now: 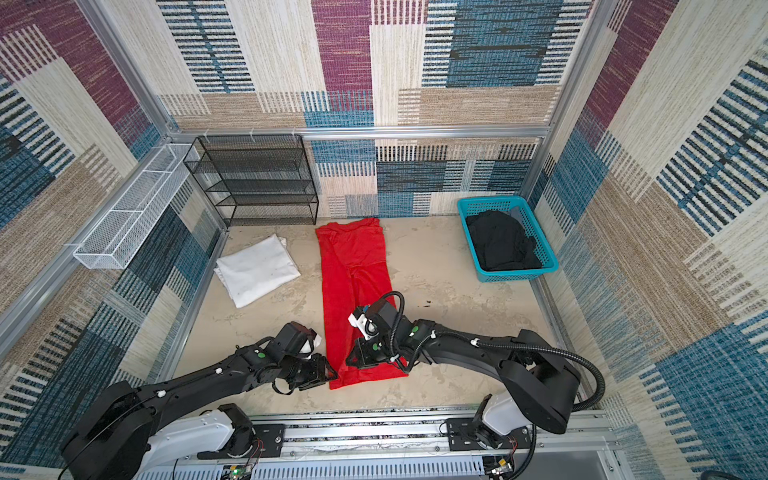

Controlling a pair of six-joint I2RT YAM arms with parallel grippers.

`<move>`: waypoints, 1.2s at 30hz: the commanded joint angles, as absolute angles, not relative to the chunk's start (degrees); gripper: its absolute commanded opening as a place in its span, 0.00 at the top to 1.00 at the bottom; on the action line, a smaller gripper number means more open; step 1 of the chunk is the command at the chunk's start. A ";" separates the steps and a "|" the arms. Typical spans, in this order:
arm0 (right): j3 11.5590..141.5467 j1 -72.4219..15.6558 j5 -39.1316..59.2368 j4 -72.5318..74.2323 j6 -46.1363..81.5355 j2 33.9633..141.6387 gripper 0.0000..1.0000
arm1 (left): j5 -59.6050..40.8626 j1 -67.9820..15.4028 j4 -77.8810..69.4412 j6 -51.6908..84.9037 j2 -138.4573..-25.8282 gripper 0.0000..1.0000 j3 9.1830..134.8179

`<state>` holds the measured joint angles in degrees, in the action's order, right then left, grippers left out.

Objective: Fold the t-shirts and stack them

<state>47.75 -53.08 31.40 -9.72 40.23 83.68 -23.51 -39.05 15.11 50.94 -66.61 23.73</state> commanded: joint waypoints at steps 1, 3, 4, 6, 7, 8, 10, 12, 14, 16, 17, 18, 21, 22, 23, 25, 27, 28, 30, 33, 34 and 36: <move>51.07 -53.17 33.13 -9.29 40.40 84.60 1.00 | -22.67 -39.20 12.91 52.81 -67.22 0.55 22.46; 51.21 -53.16 33.01 -9.46 40.89 84.48 1.00 | -22.77 -39.28 13.15 52.74 -67.66 0.56 22.54; 50.62 -53.16 32.70 -9.45 41.24 84.22 1.00 | -22.62 -39.37 13.89 52.53 -67.82 0.58 22.70; 48.43 -53.15 32.40 -9.02 42.19 83.35 1.00 | -22.08 -39.46 15.09 52.08 -68.00 0.64 22.91; 46.72 -53.10 32.42 -8.33 43.06 82.62 1.00 | -21.89 -39.46 15.51 51.88 -67.98 0.67 22.97; 45.06 -53.12 32.57 -7.41 43.92 81.95 1.00 | -21.72 -39.45 15.79 51.75 -68.11 0.70 22.91; 41.12 -53.13 32.63 -5.37 46.12 80.23 1.00 | -21.62 -39.46 16.29 51.51 -68.52 0.76 22.92; 37.98 -53.11 32.00 -4.43 47.72 78.52 1.00 | -21.62 -39.46 16.82 51.32 -69.12 0.82 22.92; 34.69 -53.15 31.45 -3.10 49.06 76.88 1.00 | -21.62 -39.45 17.21 51.07 -69.56 0.83 22.74; 31.73 -53.15 31.09 -1.80 50.11 75.96 1.00 | -21.62 -39.46 17.81 50.58 -69.94 0.83 22.84; 30.52 -53.15 30.95 -1.14 50.38 75.81 1.00 | -21.63 -39.46 18.65 50.22 -70.10 0.84 23.05; 29.55 -53.16 30.98 -0.64 50.51 75.95 1.00 | -21.33 -39.46 19.98 49.57 -70.15 0.84 23.49; 27.81 -53.12 30.08 0.36 50.05 77.55 1.00 | -19.43 -39.46 24.89 47.97 -69.66 0.84 24.90; 27.60 -53.13 29.92 0.74 49.66 78.29 0.98 | -18.88 -39.46 26.12 47.60 -69.18 0.84 25.25; 27.77 -53.12 29.48 0.64 49.04 79.06 0.97 | -18.71 -39.46 26.96 47.34 -68.70 0.84 25.47; 28.11 -53.10 28.43 -0.03 47.85 80.62 0.89 | -18.46 -39.46 28.56 47.11 -67.57 0.84 25.70; 28.56 -53.13 27.53 -1.03 47.11 81.30 0.80 | -19.10 -39.46 29.90 46.85 -66.34 0.85 25.57; 28.66 -53.15 26.95 -1.83 46.73 81.03 0.75 | -19.43 -39.46 30.93 46.82 -65.42 0.87 25.23; 28.84 -53.09 25.85 -3.75 46.12 79.70 0.68 | -20.01 -39.46 32.52 47.02 -63.40 0.89 24.33; 28.99 -53.17 23.87 -8.64 45.39 75.27 0.61 | -21.42 -39.46 32.81 47.65 -60.07 0.88 22.69; 29.25 -53.14 22.79 -10.81 45.30 73.06 0.59 | -22.30 -39.46 31.50 48.19 -58.95 0.86 22.21; 29.62 -53.05 19.90 -14.90 45.76 68.48 0.56 | -23.32 -39.53 29.07 49.21 -56.62 0.77 21.63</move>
<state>28.99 -53.12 24.45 -9.26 46.24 72.25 -21.32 -39.48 30.41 48.05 -58.50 22.28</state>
